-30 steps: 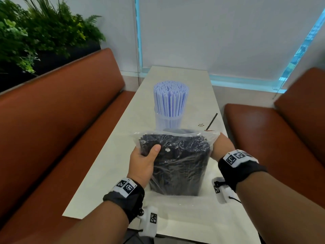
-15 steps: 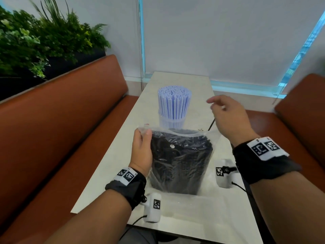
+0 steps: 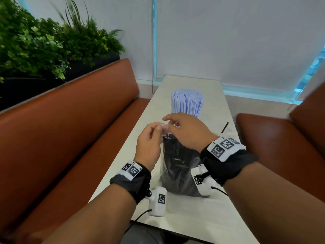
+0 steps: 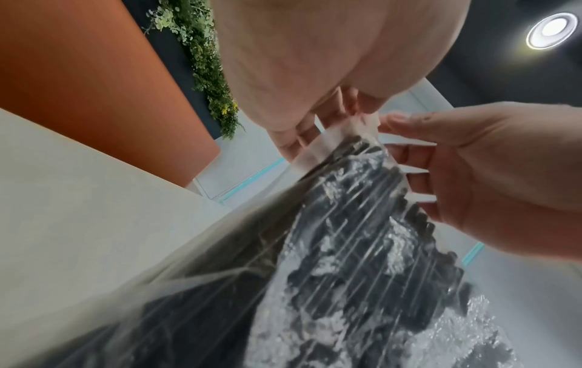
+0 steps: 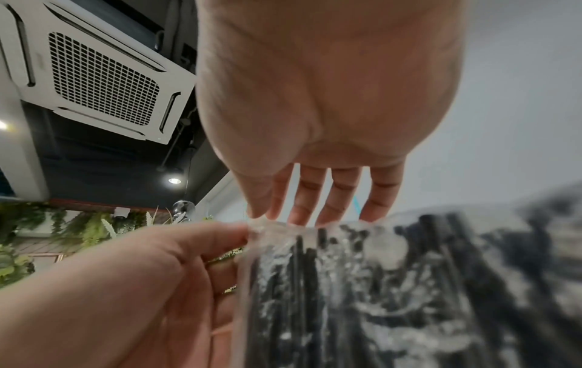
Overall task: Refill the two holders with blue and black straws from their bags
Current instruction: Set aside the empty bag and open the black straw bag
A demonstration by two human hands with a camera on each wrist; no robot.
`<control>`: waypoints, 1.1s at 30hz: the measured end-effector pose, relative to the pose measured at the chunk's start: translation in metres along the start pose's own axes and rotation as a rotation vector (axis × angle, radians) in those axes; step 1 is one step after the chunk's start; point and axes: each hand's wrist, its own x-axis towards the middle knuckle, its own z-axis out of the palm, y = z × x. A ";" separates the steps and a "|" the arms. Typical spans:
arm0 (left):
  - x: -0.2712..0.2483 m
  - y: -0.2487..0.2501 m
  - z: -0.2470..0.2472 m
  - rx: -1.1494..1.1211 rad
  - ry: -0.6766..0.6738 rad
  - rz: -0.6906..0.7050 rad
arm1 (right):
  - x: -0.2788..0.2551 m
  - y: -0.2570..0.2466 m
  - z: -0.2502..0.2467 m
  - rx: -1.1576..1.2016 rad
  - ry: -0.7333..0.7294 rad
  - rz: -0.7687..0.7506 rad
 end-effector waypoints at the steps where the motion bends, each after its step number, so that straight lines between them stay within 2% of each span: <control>1: 0.000 0.001 -0.001 -0.003 -0.002 0.001 | 0.002 -0.002 0.001 0.006 0.005 0.008; 8: 0.005 0.004 -0.007 0.053 0.006 0.052 | 0.008 -0.011 0.003 -0.044 0.065 0.002; 13: 0.007 0.003 -0.006 0.008 -0.016 0.011 | 0.000 -0.001 -0.006 -0.232 0.047 -0.005; 20: 0.017 -0.003 -0.027 0.020 0.154 -0.018 | -0.046 0.077 -0.068 -0.371 -0.059 0.322; 22: 0.018 -0.005 -0.024 0.028 0.164 -0.010 | -0.054 0.086 -0.082 -0.378 -0.107 0.419; 24: 0.017 -0.006 -0.017 0.043 0.140 -0.011 | -0.056 0.085 -0.088 -0.471 -0.222 0.491; 26: 0.016 -0.007 -0.011 0.045 0.132 -0.013 | -0.051 0.076 -0.088 -0.569 -0.295 0.476; 27: 0.016 -0.007 -0.008 0.050 0.135 -0.009 | -0.047 0.072 -0.086 -0.546 -0.277 0.448; 29: 0.016 -0.004 -0.004 0.046 0.126 -0.013 | -0.042 0.064 -0.077 -0.383 -0.216 0.410; 33: 0.017 0.009 -0.005 0.124 0.104 -0.017 | -0.033 0.060 -0.058 -0.244 -0.239 0.329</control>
